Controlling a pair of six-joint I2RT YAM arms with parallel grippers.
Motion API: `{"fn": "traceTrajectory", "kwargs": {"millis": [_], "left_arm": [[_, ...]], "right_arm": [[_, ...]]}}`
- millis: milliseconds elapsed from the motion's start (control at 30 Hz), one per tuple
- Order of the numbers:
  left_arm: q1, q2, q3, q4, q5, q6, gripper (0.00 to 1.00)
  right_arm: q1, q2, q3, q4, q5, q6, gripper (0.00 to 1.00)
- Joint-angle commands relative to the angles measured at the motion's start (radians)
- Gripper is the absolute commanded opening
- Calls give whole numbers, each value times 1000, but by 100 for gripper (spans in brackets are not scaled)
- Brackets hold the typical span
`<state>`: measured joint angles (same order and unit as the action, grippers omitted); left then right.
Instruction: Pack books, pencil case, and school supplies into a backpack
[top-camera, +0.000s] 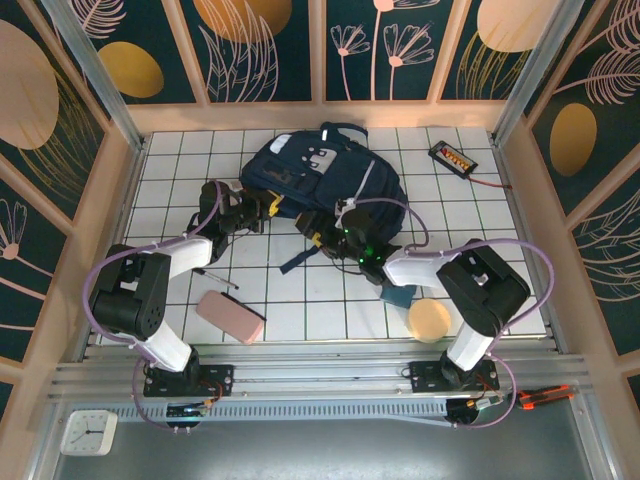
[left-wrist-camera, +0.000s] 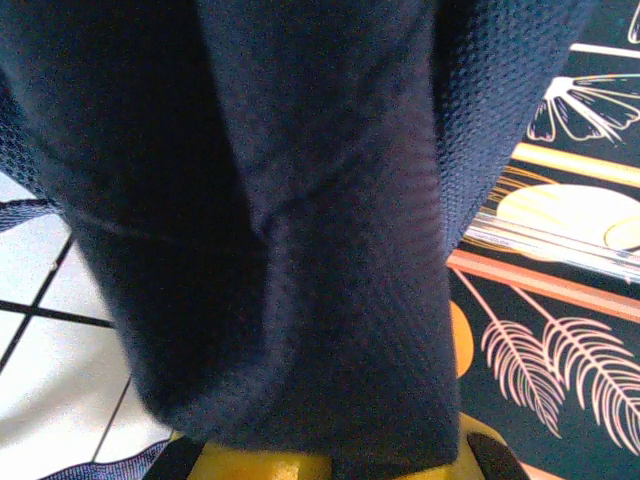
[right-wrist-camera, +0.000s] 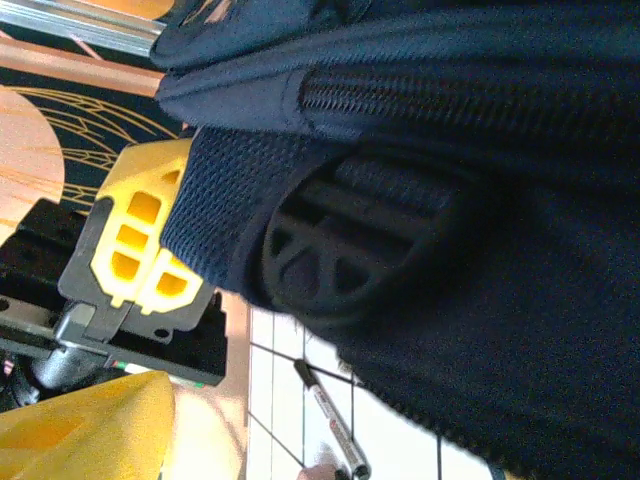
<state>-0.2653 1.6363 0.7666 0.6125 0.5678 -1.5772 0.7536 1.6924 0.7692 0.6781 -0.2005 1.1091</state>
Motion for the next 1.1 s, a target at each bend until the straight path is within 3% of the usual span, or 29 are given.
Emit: {"fn": "traceTrajectory", "kwargs": {"millis": [0, 500, 600, 767, 900, 1067], "left_arm": [[-18, -46, 46, 133, 73, -107, 0], [-20, -39, 36, 150, 72, -124, 0], [-20, -39, 34, 150, 72, -123, 0], [-19, -39, 33, 153, 71, -124, 0], [-19, -42, 27, 154, 70, -126, 0], [-21, -43, 26, 158, 69, -127, 0]], "right_arm": [[-23, 28, 12, 58, 5, -30, 82], [-33, 44, 45, 78, -14, -80, 76], [-33, 39, 45, 82, -18, -83, 67], [-34, 25, 43, 73, -23, -81, 65], [-33, 4, 25, 64, -16, -78, 54], [-28, -24, 3, 48, -4, -76, 50]]}}
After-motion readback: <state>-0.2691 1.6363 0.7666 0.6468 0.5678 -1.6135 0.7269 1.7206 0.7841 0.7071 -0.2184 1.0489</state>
